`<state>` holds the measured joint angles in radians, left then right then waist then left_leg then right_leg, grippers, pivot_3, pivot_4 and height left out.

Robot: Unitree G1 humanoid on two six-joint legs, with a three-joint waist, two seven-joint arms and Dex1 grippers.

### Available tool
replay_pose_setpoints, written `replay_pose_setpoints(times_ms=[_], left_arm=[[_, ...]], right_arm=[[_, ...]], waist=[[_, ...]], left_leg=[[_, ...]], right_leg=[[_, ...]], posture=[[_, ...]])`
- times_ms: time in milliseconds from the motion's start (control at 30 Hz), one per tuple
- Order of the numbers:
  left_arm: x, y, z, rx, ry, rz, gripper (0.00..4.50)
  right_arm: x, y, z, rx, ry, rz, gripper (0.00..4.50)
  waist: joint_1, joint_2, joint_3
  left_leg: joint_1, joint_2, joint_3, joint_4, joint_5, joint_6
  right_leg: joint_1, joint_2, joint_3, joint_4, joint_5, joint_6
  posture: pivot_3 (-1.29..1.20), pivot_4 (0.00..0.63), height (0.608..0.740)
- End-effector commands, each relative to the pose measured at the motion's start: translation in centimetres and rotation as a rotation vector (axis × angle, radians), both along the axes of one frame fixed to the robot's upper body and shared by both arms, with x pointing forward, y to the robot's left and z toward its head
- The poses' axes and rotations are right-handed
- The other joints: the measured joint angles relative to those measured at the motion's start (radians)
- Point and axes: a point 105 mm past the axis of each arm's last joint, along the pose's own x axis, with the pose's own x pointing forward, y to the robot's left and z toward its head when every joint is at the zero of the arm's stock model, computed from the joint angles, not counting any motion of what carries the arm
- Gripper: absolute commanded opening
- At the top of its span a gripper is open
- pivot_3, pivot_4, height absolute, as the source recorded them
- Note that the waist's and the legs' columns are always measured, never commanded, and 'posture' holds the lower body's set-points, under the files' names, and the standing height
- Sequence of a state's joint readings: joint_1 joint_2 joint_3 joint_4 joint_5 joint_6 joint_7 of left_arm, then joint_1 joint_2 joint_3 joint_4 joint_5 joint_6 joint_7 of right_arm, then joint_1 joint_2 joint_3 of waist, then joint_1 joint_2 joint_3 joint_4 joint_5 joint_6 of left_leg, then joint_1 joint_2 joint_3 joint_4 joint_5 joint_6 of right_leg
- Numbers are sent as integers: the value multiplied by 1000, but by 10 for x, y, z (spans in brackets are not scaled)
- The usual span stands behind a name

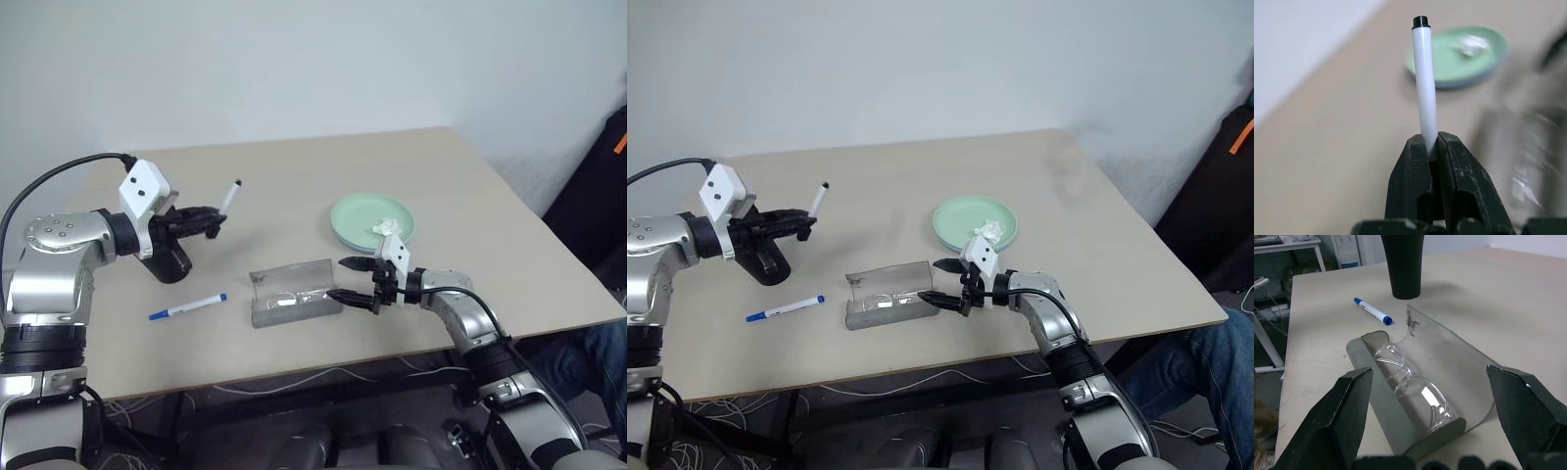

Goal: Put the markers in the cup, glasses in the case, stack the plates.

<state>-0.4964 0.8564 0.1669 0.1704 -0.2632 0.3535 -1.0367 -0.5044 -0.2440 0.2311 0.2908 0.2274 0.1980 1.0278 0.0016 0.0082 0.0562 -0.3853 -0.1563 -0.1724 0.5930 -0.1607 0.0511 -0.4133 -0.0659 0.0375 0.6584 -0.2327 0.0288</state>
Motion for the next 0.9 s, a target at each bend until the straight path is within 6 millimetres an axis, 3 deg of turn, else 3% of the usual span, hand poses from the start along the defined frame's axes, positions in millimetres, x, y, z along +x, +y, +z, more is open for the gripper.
replay_pose_setpoints(times_ms=[33, 167, 367, 700, 900], left_arm=[[11, 22, 20, 22, -131, 149, 51], [21, 53, 33, -1, -259, 363, 51], [23, 75, 38, 17, -358, 501, 51], [31, 94, 13, 2, -331, 588, 51], [32, 98, 4, 7, -308, 607, 1883]], right_arm=[[3, 3, 17, 18, -58, 16, 4031], [3, 3, 16, 12, -58, 15, 4031], [3, 4, 16, 10, -59, 19, 4031], [4, 6, 18, 14, -64, 19, 4031], [3, 4, 16, 12, -62, 12, 4031]], waist=[[2, 0, 0], [2, -1, 0], [3, -2, -1], [2, -3, -1], [2, -4, -1]], left_leg=[[0, 0, 0, 0, 0, 0], [0, 0, -1, 3, 0, 0], [0, 0, -1, 4, 0, 0], [0, 0, -1, 4, 0, 0], [0, 0, -1, 4, 0, 0]], right_leg=[[0, 0, 0, 0, 0, 0], [2, 1, -1, 0, 0, 0], [4, 0, -2, 0, 0, 0], [3, 0, -3, 0, 0, 0], [3, 0, -3, 0, 0, 0]], posture=[[0, 0, 740], [0, 0, 740], [0, 0, 740], [0, 0, 740], [0, 0, 740]])
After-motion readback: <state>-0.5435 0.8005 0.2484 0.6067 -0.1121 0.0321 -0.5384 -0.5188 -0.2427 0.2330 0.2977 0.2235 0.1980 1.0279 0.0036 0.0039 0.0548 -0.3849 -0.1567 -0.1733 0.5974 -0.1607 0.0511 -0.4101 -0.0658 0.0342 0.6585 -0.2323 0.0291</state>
